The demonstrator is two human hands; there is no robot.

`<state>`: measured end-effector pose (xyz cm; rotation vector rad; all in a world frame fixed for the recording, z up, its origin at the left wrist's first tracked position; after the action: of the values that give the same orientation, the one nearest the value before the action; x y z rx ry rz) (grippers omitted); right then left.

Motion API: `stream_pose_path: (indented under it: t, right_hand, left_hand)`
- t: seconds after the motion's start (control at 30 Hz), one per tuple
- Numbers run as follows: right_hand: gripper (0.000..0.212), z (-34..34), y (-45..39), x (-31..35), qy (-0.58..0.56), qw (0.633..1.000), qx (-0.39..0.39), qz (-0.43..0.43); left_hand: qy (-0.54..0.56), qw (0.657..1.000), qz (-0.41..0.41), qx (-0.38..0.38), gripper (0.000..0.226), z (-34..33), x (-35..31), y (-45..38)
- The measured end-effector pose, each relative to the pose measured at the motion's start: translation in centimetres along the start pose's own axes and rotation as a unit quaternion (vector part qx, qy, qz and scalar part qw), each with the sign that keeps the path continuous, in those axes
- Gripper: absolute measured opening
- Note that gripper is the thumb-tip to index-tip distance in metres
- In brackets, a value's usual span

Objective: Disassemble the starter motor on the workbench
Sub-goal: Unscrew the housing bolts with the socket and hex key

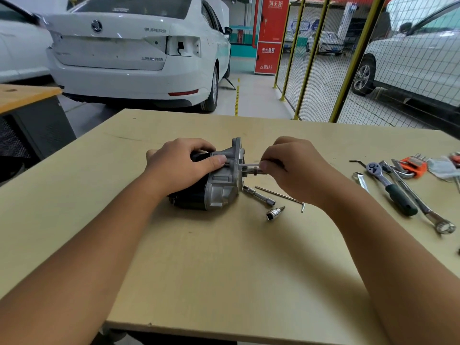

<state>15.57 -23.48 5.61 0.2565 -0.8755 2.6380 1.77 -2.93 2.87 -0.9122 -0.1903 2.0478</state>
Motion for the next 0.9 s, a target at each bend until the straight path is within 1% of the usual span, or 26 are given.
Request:
stream_pose_path:
  t: [0.17, 0.23, 0.3, 0.47, 0.5, 0.6, 0.9]
  right_hand:
    - [0.01, -0.04, 0.08, 0.44, 0.068, 0.998, -0.003, 0.008]
    - [0.007, 0.11, 0.06, 0.46, 0.06, 0.998, -0.017, -0.002]
    - [0.009, 0.12, 0.09, 0.43, 0.039, 0.999, -0.03, -0.006]
    - [0.007, -0.1, 0.15, -0.01, -0.011, 0.999, -0.038, -0.009]
    - [0.01, -0.19, 0.13, -0.09, -0.015, 0.999, -0.032, -0.01]
    - [0.015, -0.41, -0.04, -0.19, -0.007, 1.0, -0.013, -0.003]
    - [0.014, -0.06, -0.09, 0.18, 0.038, 0.999, -0.032, -0.004]
  left_hand:
    - [0.001, 1.0, -0.001, 0.004, 0.064, 0.09, -0.04, -0.01]
    - [0.001, 1.0, -0.003, 0.009, 0.07, 0.12, 0.0, 0.02]
    - [0.001, 1.0, -0.005, 0.013, 0.073, 0.15, 0.07, 0.03]
    - [-0.004, 1.0, -0.005, 0.005, 0.068, 0.12, -0.09, 0.08]
    - [-0.003, 1.0, -0.003, 0.004, 0.065, 0.1, -0.13, 0.07]
    - [-0.005, 1.0, -0.002, 0.004, 0.063, 0.12, -0.15, 0.02]
    - [-0.005, 1.0, -0.003, 0.009, 0.072, 0.18, -0.07, -0.01]
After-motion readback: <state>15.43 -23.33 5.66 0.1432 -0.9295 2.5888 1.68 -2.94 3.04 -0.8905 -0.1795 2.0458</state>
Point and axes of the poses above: each hand's wrist, its own y-axis away from the middle knuckle, its own z-axis out of the back of the hand, x = y × z, the point moved 1 cm from there along -y, towards the middle knuckle, and after that the axes turned 8 degrees about -x, right-handed, at the moved point
